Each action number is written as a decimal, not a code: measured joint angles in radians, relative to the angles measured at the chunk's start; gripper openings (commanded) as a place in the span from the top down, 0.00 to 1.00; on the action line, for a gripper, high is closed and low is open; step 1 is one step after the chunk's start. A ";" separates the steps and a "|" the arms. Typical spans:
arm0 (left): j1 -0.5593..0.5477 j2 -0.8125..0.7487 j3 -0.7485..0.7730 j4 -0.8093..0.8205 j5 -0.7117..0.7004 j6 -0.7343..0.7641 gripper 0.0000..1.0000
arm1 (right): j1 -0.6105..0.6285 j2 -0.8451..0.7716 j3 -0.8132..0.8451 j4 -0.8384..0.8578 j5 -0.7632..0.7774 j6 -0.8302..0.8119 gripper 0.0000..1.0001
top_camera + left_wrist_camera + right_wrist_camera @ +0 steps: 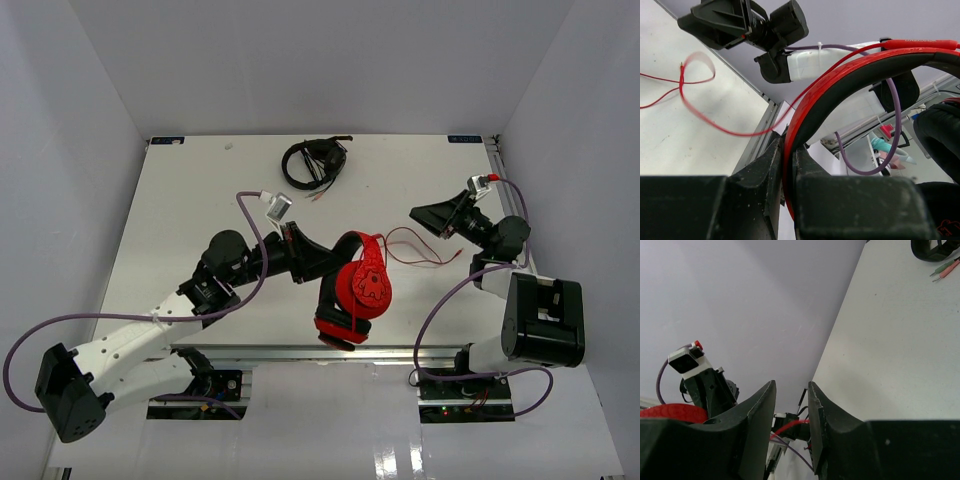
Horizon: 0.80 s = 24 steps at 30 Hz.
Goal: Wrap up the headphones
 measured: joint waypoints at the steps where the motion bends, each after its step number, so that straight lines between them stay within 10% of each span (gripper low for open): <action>1: 0.002 -0.002 0.009 -0.012 -0.009 -0.001 1.00 | 0.000 -0.001 0.000 0.000 -0.012 -0.002 0.65; 7: 0.035 -0.014 0.041 -0.071 -0.057 -0.019 1.00 | 0.000 -0.006 0.006 -0.001 -0.082 -0.021 0.73; 19: 0.068 0.023 0.097 -0.132 -0.070 -0.064 1.00 | 0.055 -0.111 0.054 -0.014 -0.351 -0.209 0.03; 24: 0.079 0.034 0.124 -0.162 -0.070 -0.075 1.00 | 0.061 -0.257 0.018 -0.014 -0.416 -0.560 0.02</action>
